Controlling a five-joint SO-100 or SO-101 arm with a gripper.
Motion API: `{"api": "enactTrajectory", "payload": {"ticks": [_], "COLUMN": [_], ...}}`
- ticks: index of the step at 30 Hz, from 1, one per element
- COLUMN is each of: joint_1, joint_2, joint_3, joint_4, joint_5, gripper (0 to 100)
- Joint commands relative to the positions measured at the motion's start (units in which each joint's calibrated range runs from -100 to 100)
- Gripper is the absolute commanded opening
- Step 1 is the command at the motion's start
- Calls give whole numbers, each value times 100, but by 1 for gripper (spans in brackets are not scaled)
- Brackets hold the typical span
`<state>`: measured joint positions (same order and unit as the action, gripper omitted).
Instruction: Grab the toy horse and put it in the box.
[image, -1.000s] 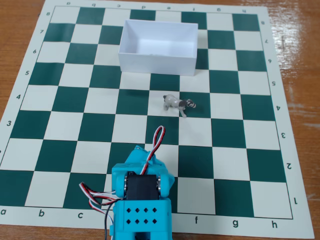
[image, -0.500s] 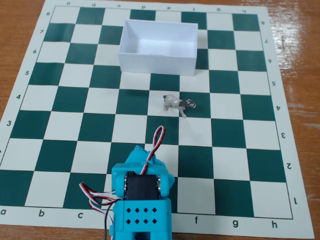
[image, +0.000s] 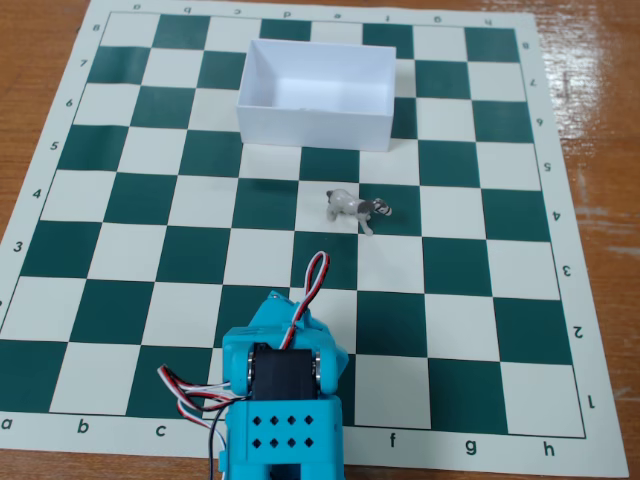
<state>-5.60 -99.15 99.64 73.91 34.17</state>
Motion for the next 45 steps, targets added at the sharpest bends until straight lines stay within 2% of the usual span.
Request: {"api": "enactTrajectory", "payload": {"ticks": [1,6,10,15,18,22,27,32,45], "joint_1": [-97,60,124,446,624,846,1132,1353,1360], "joint_2": [-41,419,1826,4136,5437,6818,7729,8180,9543], "joint_3": [36,-510,-2039,-4971,-6646,-8093,-8239,-7793,-7592], "joint_4": [18,-32,-48,-7,-57,-231,-480,-929,-1460], "joint_5": [-5,14,-15,-747,-1094,-1563,-2164,-2618,-3297], "gripper": [0,0,0,1,10,13,26,31,32]}}
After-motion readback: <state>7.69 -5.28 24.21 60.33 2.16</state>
